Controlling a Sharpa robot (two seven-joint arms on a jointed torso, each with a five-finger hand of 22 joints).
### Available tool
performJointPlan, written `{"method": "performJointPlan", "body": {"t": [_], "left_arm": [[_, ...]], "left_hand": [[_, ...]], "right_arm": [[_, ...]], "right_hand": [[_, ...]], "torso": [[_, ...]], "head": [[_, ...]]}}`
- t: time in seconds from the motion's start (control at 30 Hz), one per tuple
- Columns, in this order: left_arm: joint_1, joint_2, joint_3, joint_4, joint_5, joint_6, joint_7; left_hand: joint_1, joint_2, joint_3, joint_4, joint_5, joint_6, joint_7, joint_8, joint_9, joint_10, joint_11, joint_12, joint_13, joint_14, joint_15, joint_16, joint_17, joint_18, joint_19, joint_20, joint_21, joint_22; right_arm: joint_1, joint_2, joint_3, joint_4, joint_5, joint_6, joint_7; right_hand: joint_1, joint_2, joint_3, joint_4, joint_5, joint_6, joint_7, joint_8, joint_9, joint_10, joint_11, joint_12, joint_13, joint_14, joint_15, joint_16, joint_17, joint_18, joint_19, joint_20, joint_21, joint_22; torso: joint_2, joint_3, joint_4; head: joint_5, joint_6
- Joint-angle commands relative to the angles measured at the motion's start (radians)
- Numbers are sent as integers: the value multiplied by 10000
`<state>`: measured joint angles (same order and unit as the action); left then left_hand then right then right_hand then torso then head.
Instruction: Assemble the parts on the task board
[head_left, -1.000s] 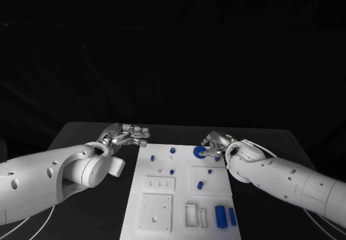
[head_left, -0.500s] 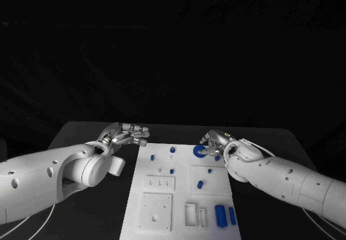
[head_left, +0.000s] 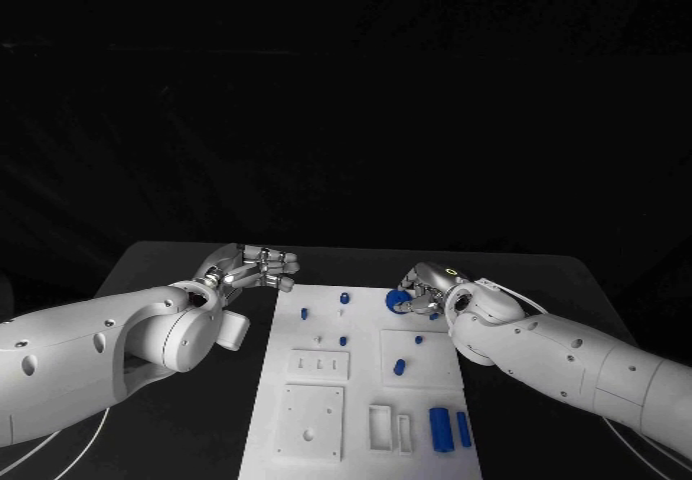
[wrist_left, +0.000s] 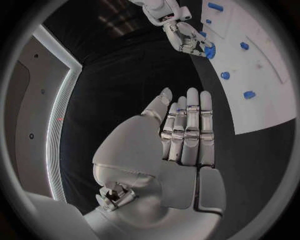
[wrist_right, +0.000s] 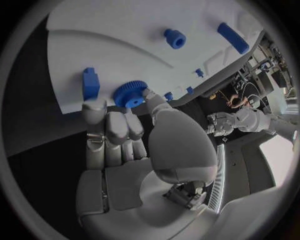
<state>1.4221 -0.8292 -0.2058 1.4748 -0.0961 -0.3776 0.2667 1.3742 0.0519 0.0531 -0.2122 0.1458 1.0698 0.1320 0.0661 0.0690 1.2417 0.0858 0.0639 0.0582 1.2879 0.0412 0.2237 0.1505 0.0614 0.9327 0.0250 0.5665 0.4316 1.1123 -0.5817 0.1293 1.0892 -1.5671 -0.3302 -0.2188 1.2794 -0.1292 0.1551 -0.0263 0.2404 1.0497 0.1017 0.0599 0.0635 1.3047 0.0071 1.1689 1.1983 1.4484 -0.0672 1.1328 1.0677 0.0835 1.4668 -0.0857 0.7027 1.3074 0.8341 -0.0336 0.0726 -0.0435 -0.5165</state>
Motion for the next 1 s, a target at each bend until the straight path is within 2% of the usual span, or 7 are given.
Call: {"method": "performJointPlan", "body": {"t": [0.03,0.33,0.47,0.57,0.67,0.83,1.0], "left_arm": [[11,0,3,19,-52,151,29],[11,0,-2,24,-55,157,23],[11,1,-3,23,-58,158,16],[11,-10,-7,23,-59,160,5],[11,-20,-10,25,-66,160,-3],[11,-31,-13,37,-79,159,-9],[11,-35,-14,49,-90,155,-14]], "left_hand": [[15,-92,36,30,-26,-94,10,-10,5,-94,5,-47,11,-64,20,-62,-16,112,59,-11,-57,13],[15,-92,36,30,-26,-94,10,-10,5,-94,5,-47,11,-64,20,-62,-16,112,59,-11,-57,13],[8,-95,38,42,-26,-100,11,-10,5,-99,6,-46,11,-63,22,-63,-17,112,63,-9,-66,13],[8,-95,38,42,-26,-100,11,-10,5,-99,6,-46,11,-63,22,-63,-17,112,63,-9,-66,13],[8,-95,38,42,-26,-100,11,-10,5,-99,6,-46,11,-63,22,-63,-17,112,63,-9,-66,13],[26,-97,46,35,-25,-101,11,-10,5,-99,6,-45,11,-64,21,-64,-17,114,65,-11,-69,15],[26,-97,46,35,-25,-101,11,-10,5,-99,6,-45,11,-64,21,-64,-17,114,65,-11,-69,15]], "right_arm": [[-28,-4,-5,-26,-131,307,4],[-73,8,-8,-50,-126,366,38],[-89,14,-10,-69,-118,414,53],[-97,-2,-11,-78,-121,442,62],[-103,-15,-11,-80,-138,446,69],[-115,-22,-14,-62,-256,351,110],[-120,-12,-20,-2,-378,144,133]], "right_hand": [[-31,-16,-29,-14,48,-8,40,23,-3,-34,-51,-15,-9,28,-15,25,-5,-2,435,-49,44,838],[65,114,187,-75,-76,50,35,19,-5,-40,-57,-21,-8,25,-21,17,-8,0,432,-47,46,840],[-68,84,1243,-374,-231,82,26,9,-11,-60,-57,-29,-5,23,-25,-6,-19,-13,426,-60,47,844],[-48,8,2274,-934,573,110,70,18,-9,-96,-67,-43,-5,19,-42,-22,-25,-13,410,-69,66,851],[-262,-9,2782,-1434,741,150,74,9,-12,-89,-62,-33,1,24,-36,-18,-13,-7,390,-67,125,858],[-279,92,2959,-1711,594,338,47,17,-7,-57,-76,-4,18,28,-40,-7,5,-13,379,-67,233,872],[-344,160,2828,-1669,341,585,-44,21,-2,-43,-123,-3,15,32,-68,-5,10,-30,374,-88,273,869]], "torso": [[-3,1,0],[8,-3,-15],[-5,2,12],[-6,-4,13],[-5,-3,-1],[1,-6,-24],[-9,-7,-9]], "head": [[-8,-9],[-11,-15],[-36,-34],[-30,-38],[-17,-43],[-25,-35],[-38,-33]]}}
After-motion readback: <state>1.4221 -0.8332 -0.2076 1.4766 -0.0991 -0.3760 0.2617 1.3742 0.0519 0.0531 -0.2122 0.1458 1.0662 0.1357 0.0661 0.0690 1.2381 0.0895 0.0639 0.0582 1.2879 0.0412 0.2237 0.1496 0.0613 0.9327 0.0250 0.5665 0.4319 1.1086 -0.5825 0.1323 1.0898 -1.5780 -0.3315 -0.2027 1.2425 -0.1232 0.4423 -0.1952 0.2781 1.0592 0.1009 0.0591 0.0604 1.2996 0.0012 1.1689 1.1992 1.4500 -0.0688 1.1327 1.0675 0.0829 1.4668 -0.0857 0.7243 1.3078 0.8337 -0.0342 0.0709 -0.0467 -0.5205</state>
